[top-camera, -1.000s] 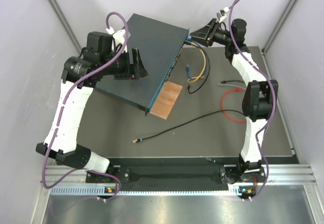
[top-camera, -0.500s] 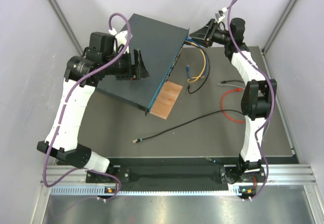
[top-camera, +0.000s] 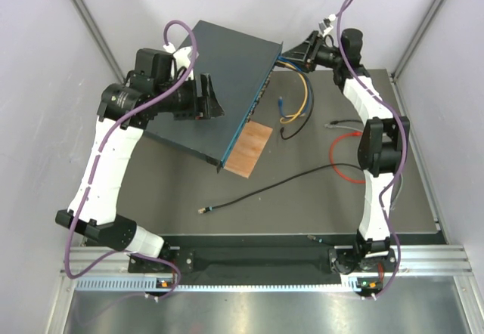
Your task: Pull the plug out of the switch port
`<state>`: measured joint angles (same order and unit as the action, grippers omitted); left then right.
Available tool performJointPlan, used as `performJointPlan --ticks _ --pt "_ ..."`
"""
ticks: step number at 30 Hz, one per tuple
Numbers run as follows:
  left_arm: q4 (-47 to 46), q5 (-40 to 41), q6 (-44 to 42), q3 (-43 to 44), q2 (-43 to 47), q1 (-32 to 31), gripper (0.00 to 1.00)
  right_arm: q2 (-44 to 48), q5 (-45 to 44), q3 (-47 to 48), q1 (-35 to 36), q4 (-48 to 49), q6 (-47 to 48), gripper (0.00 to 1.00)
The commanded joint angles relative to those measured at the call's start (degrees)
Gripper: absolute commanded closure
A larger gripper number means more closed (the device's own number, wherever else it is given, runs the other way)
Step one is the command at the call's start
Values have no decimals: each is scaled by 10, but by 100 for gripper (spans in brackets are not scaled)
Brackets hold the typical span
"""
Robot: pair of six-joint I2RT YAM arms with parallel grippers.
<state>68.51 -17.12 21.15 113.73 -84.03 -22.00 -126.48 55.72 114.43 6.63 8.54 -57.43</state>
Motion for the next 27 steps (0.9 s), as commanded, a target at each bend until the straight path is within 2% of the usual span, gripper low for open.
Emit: performJointPlan --ticks 1,11,16,19,23,24,27 --pt "-34 -9 6 -5 5 1 25 -1 9 36 5 17 13 48" --pt "-43 -16 13 -11 8 1 25 16 -4 52 7 -34 58 48" --pt "-61 -46 19 0 -3 -10 27 27 -20 53 4 -72 85 48" --pt "-64 -20 24 32 -23 -41 26 31 -28 75 2 -125 113 48" --pt "-65 40 30 70 -51 -119 26 57 -62 64 -6 -195 145 49" --pt "-68 64 34 73 -57 -151 26 73 -75 62 -7 -246 158 49" --pt "-85 110 39 74 -61 -210 25 108 -115 50 -16 -307 197 49"
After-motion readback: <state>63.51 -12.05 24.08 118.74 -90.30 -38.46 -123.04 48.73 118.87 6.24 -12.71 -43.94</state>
